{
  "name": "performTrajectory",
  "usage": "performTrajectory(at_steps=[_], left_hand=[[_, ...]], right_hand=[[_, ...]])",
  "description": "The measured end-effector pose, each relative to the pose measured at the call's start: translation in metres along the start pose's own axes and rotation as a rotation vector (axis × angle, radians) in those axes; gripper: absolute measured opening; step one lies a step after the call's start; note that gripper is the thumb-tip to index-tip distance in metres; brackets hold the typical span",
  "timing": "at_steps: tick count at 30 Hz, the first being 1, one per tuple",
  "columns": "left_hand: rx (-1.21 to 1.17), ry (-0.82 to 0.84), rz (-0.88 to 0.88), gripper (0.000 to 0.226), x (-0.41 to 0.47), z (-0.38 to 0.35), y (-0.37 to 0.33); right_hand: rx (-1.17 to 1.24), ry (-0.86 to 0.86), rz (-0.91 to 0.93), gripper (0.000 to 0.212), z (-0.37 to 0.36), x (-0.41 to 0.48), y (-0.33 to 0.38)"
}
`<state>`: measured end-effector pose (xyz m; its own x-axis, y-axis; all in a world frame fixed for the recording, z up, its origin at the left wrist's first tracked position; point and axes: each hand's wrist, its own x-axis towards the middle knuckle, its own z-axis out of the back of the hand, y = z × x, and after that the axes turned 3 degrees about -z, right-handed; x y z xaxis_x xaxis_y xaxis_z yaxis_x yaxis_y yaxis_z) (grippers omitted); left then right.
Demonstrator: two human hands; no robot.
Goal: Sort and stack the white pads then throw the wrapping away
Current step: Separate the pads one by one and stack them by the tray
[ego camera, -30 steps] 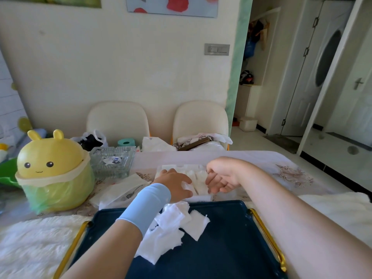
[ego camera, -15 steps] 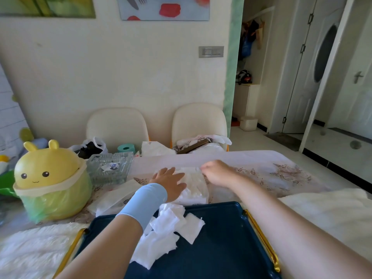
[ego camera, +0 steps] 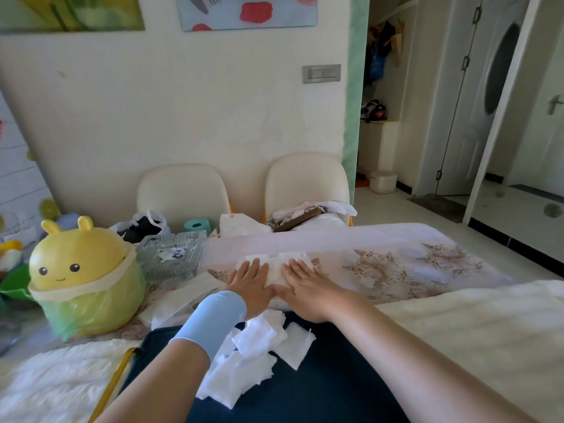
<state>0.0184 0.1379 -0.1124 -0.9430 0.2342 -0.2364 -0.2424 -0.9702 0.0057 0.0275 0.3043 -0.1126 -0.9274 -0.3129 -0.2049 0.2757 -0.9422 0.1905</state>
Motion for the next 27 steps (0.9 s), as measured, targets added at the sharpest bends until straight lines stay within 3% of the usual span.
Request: performTrajectory(at_steps=[3, 5, 7, 10, 14, 17, 23, 25, 27], left_hand=[[-0.038, -0.008, -0.026, 0.056, -0.007, 0.005, -0.001], [-0.186, -0.055, -0.020, 0.056, -0.015, 0.011, 0.002], [-0.335, -0.156, -0.003, 0.054, -0.026, 0.014, 0.008], [-0.383, -0.326, -0.005, 0.028, -0.050, 0.013, 0.016], [-0.492, -0.249, -0.021, 0.011, -0.083, 0.004, 0.013], [-0.519, -0.153, -0.005, 0.015, -0.097, -0.011, 0.007], [-0.609, -0.179, 0.012, 0.037, -0.111, -0.021, -0.003], [-0.621, -0.204, 0.002, 0.039, -0.116, -0.023, -0.006], [-0.640, -0.265, -0.008, 0.039, -0.121, -0.024, -0.007]], right_hand=[[0.016, -0.004, 0.000, 0.073, 0.006, -0.001, 0.001], [0.066, -0.108, 0.028, 0.067, 0.014, -0.008, 0.002], [0.161, -0.281, 0.070, 0.051, 0.022, -0.019, 0.003], [0.199, -0.422, 0.066, 0.025, 0.029, -0.042, 0.012], [-0.010, -0.253, -0.062, 0.015, 0.022, -0.065, 0.025], [-0.064, -0.074, -0.174, 0.036, 0.006, -0.072, 0.031], [0.208, 0.056, -0.153, 0.032, -0.001, -0.084, 0.028], [0.304, -0.007, -0.103, 0.014, 0.000, -0.091, 0.024], [0.426, -0.098, -0.090, 0.009, 0.002, -0.096, 0.017]])
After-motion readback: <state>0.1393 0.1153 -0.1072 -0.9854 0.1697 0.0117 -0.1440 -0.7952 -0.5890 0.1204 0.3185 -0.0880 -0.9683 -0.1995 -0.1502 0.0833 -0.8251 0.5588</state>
